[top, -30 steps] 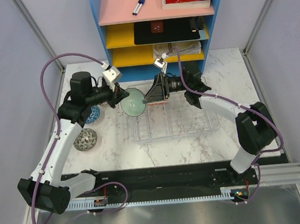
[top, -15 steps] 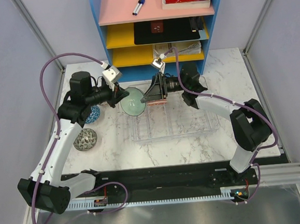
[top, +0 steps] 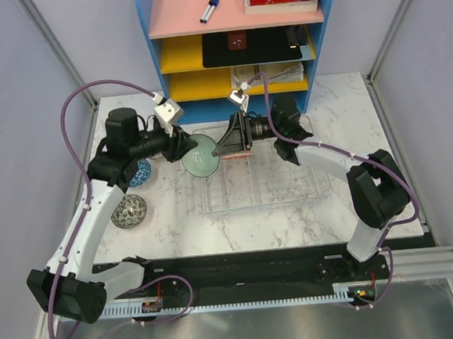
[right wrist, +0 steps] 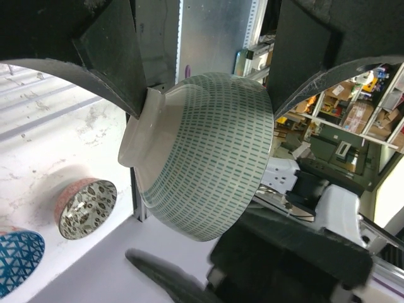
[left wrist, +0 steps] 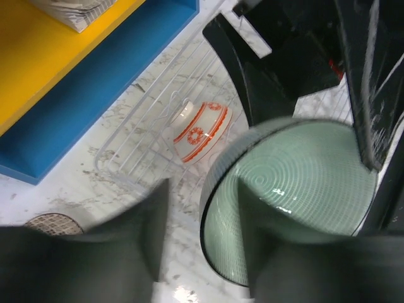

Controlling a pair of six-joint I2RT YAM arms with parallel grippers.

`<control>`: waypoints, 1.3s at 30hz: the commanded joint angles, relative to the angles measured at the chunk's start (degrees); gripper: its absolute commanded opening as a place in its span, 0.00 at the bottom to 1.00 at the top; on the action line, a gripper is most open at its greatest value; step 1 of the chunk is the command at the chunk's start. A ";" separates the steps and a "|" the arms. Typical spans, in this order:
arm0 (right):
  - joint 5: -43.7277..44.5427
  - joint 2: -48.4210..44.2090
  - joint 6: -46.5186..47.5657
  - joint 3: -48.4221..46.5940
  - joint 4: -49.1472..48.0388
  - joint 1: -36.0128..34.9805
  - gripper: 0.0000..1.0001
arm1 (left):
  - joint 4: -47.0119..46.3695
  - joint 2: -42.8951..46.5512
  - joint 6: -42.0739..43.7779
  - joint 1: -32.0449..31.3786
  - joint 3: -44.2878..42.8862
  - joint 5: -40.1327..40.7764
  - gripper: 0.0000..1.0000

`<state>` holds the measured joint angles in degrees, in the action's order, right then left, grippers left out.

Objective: Load the bowls into the dish rack

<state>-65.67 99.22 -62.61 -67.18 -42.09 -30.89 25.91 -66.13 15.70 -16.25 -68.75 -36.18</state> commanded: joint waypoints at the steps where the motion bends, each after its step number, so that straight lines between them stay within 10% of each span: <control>1: 1.33 -2.53 10.88 -2.69 7.78 -1.01 0.00 | -4.38 -0.14 -1.29 -0.36 0.11 -1.87 0.89; 10: 7.92 -5.08 32.17 -8.48 35.64 -0.75 0.00 | -4.21 1.17 -0.77 0.08 0.11 2.78 1.00; 20: 32.08 -10.36 78.23 -21.77 82.22 -1.80 0.00 | 0.36 2.58 1.00 12.01 5.37 -1.43 1.00; 39: 55.04 -16.08 96.18 -13.51 89.11 -9.80 0.00 | 3.18 2.23 2.75 20.03 10.22 -6.18 1.00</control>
<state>-13.30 83.94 30.46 -80.51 48.29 -39.59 28.73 -64.47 16.56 3.42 -57.65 -40.25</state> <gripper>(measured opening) 0.761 0.993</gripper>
